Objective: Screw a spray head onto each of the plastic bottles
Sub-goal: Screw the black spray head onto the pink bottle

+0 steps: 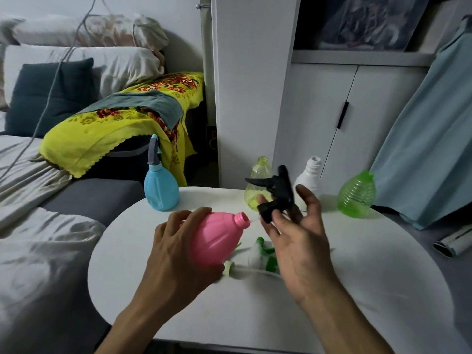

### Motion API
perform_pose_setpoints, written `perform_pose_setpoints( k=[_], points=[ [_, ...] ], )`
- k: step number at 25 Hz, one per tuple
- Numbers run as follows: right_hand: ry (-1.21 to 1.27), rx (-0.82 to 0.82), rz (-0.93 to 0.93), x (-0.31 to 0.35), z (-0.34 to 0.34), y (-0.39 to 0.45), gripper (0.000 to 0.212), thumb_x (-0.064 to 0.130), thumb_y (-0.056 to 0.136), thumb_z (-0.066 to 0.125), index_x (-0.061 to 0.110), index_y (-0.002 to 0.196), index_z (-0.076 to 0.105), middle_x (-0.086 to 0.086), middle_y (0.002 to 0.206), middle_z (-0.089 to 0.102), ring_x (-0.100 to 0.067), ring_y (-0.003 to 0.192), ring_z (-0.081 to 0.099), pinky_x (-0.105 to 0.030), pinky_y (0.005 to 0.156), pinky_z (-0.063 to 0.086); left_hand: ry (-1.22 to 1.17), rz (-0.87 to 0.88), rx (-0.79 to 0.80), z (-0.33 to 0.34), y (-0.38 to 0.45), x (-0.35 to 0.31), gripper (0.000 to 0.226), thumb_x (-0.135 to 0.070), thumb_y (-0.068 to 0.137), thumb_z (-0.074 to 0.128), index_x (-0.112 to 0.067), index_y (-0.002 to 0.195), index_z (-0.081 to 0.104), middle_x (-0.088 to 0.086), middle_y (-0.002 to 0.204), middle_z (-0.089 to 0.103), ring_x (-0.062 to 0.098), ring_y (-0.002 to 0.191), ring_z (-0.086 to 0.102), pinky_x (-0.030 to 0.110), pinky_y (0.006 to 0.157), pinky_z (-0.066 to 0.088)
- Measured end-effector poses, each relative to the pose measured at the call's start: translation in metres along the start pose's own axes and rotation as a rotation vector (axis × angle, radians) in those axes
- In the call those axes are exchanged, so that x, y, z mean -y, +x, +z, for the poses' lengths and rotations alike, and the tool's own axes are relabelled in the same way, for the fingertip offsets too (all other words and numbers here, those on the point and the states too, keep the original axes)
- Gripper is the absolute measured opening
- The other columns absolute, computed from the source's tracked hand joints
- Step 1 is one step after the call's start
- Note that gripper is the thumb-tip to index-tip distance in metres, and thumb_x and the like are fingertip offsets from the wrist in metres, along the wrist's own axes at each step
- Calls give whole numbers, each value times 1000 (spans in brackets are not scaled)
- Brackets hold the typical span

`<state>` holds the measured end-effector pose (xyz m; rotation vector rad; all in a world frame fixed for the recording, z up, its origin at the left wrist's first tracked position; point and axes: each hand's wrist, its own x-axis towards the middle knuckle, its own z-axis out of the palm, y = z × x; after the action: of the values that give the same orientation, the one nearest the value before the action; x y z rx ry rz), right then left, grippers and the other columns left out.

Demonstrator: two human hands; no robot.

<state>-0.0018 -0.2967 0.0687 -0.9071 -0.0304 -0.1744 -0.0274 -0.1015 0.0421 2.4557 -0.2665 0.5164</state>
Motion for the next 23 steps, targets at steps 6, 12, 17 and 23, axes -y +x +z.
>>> perform_pose_setpoints(
  k=[6,12,17,23],
  points=[
    [-945,152,-348,0,-8,-7,43,15,89,68,38,115,43,6,106,72,-4,95,66,-10,80,48,34,-8,-7,-3,0,0,104,-29,45,98,-19,137,51,8,130,52,21,109,41,38,85,46],
    [-1410,454,-421,27,-23,1,57,34,75,79,42,126,53,20,94,60,-1,85,56,-24,71,49,36,-11,24,-13,1,6,101,-30,49,97,-23,137,49,6,131,51,20,110,41,40,85,48],
    [-1565,452,-750,31,-27,5,30,20,79,80,21,109,76,5,90,63,-22,86,58,-38,72,49,23,67,106,-20,-2,5,101,-37,51,94,-29,139,45,0,133,47,22,113,42,38,87,48],
    [-1409,646,-395,23,-32,-10,37,35,90,61,38,126,53,15,120,63,-3,110,51,-15,93,39,38,129,143,-19,-5,-5,98,-41,54,91,-36,138,41,-2,134,47,18,115,41,36,89,49]
  ],
)
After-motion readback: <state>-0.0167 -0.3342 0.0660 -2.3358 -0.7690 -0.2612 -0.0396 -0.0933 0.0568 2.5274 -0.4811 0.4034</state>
